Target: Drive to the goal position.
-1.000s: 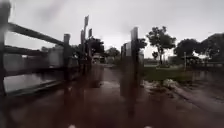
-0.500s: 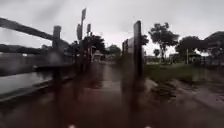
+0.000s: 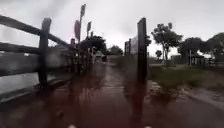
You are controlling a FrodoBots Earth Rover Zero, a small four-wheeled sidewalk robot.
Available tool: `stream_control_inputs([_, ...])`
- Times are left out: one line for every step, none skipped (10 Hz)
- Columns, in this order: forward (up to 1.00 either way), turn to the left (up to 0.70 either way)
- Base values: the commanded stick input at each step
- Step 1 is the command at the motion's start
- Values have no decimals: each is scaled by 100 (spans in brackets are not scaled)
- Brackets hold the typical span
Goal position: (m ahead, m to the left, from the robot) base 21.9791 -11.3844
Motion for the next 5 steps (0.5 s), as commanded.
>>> stream_control_inputs([24,0])
stream_control_inputs([0,0])
stream_control_inputs([0,0])
stream_control_inputs([0,0])
stream_control_inputs([0,0])
